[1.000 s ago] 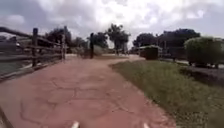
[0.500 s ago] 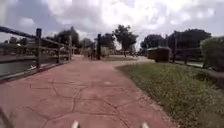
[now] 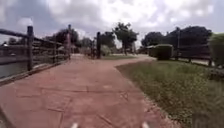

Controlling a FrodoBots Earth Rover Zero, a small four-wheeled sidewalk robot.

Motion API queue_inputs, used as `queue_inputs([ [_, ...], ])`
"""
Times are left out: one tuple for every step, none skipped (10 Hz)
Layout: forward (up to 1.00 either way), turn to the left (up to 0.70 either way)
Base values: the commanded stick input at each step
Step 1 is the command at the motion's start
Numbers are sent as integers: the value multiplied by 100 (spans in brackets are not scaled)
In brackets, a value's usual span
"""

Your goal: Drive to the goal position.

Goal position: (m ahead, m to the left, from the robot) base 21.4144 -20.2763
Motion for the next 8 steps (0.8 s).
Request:
queue_inputs([
  [70,0],
  [70,2],
  [70,18],
  [70,35],
  [70,35],
  [70,35],
  [70,35],
  [70,29],
])
